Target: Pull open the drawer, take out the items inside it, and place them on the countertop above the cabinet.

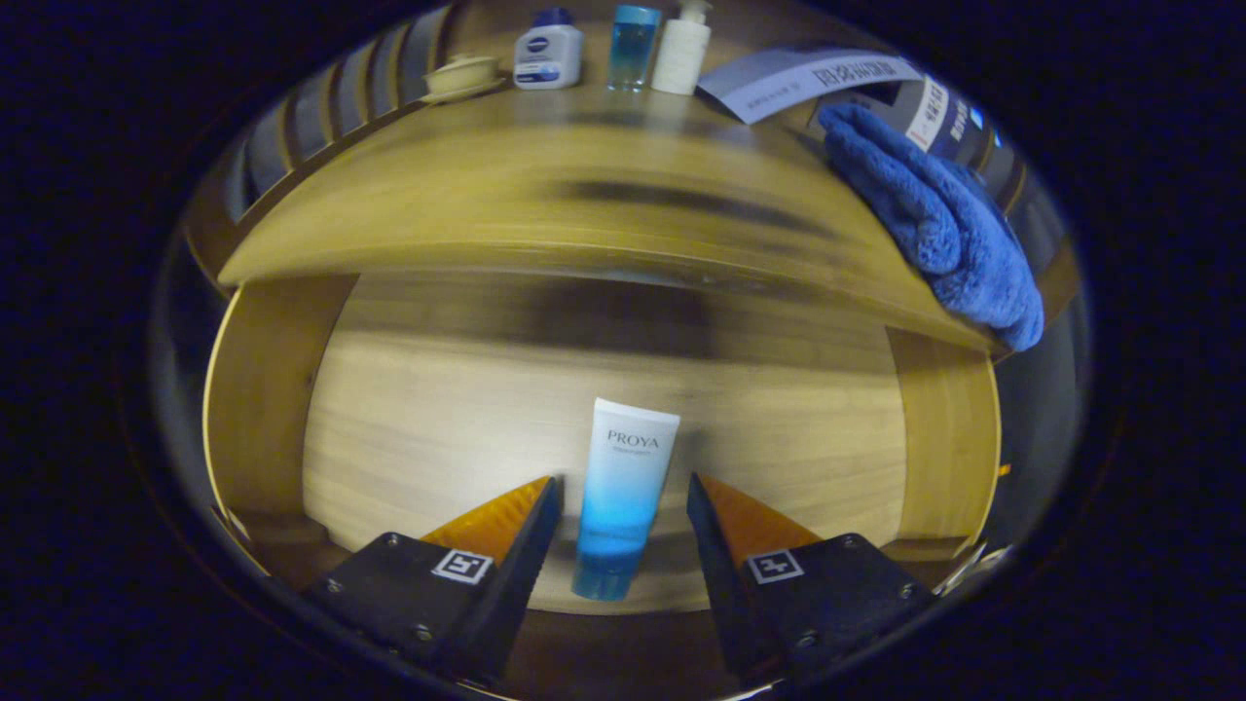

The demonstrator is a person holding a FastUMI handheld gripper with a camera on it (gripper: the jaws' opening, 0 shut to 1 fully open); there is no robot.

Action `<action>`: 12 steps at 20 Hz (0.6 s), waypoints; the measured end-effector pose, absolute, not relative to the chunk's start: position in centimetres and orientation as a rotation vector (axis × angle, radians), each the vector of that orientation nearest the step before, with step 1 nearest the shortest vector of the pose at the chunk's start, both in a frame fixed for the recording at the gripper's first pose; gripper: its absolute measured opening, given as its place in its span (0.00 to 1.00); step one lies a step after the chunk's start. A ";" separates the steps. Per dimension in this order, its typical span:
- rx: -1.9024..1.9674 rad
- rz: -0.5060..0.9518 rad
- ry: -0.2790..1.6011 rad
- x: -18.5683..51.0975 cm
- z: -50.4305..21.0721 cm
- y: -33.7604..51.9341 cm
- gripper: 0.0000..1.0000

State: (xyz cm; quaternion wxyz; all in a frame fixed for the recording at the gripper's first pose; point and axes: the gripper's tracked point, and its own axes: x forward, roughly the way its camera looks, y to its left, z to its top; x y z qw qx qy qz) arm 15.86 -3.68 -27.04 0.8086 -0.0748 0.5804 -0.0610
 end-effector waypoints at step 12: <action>0.041 -0.101 1.156 15.9 -26.6 -3.4 0.47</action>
